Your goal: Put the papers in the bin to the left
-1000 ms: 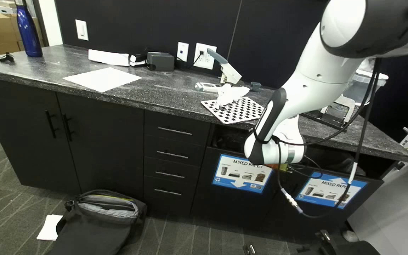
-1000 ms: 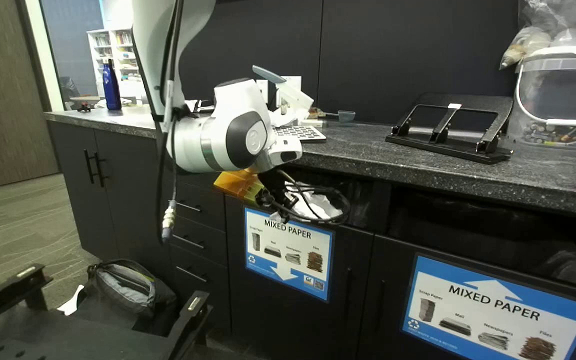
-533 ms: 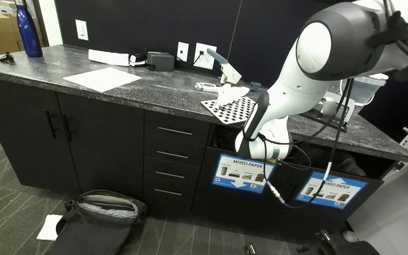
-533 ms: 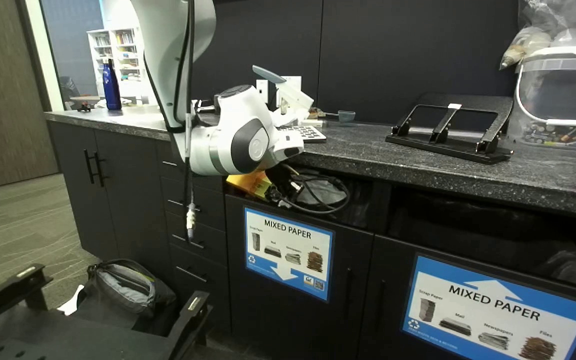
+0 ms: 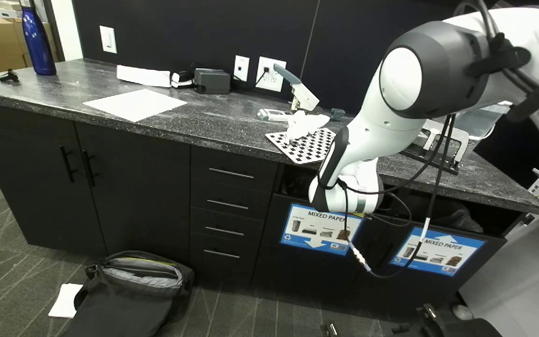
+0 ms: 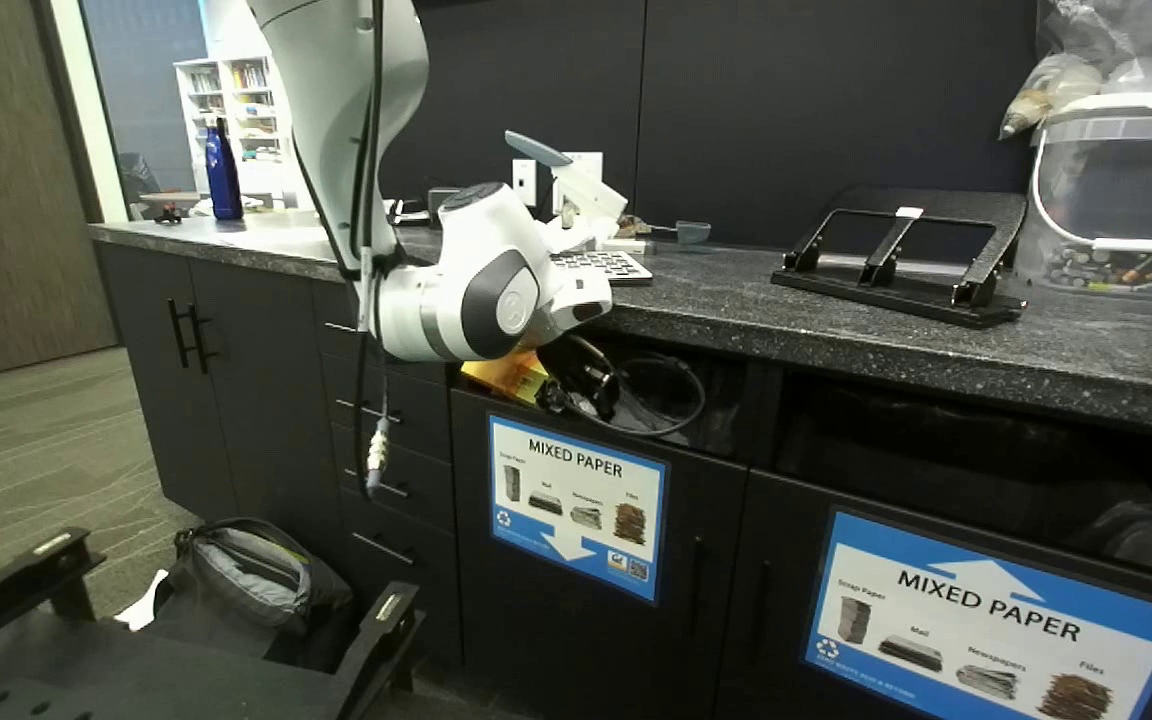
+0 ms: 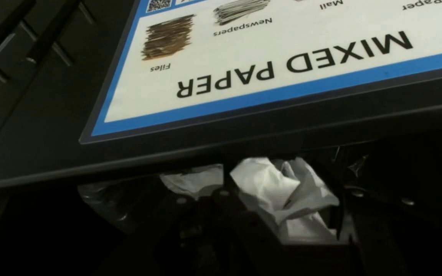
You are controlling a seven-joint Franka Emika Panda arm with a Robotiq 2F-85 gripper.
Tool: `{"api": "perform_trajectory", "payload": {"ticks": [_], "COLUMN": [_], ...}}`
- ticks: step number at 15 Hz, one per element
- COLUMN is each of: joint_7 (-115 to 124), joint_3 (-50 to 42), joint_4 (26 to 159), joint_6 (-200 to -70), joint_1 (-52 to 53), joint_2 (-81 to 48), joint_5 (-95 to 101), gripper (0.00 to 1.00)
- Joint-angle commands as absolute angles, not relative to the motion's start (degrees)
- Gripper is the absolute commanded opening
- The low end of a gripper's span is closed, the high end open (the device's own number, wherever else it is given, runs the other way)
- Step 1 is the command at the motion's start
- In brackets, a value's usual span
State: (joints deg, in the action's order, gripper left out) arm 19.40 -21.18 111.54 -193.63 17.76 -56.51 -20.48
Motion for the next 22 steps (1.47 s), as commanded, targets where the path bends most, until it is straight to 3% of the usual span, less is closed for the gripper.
{"api": "perform_trajectory", "payload": {"ticks": [1,3,4,11,14,19,22], "joint_7": [17.2,16.0,14.9,7.3,7.3,15.4,20.4], "joint_3": [-24.1,-25.1,-26.0,-20.6,-24.0,-36.0,-37.2], "joint_4": [114.9,120.5,123.8,140.1,143.7,140.0,132.5], "joint_6": [-196.2,-198.1,-199.3,-186.0,-176.6,-159.6,-149.6], "joint_1": [21.5,24.1,26.2,30.1,36.0,47.8,49.2], "joint_2": [-54.5,-50.8,-48.7,-27.8,-18.7,-7.9,-3.9], "joint_5": [-23.6,-24.6,-25.3,-19.8,-17.9,-6.5,-1.4], "gripper": [0.84,0.98,1.0,1.0,1.0,1.0,1.0]}}
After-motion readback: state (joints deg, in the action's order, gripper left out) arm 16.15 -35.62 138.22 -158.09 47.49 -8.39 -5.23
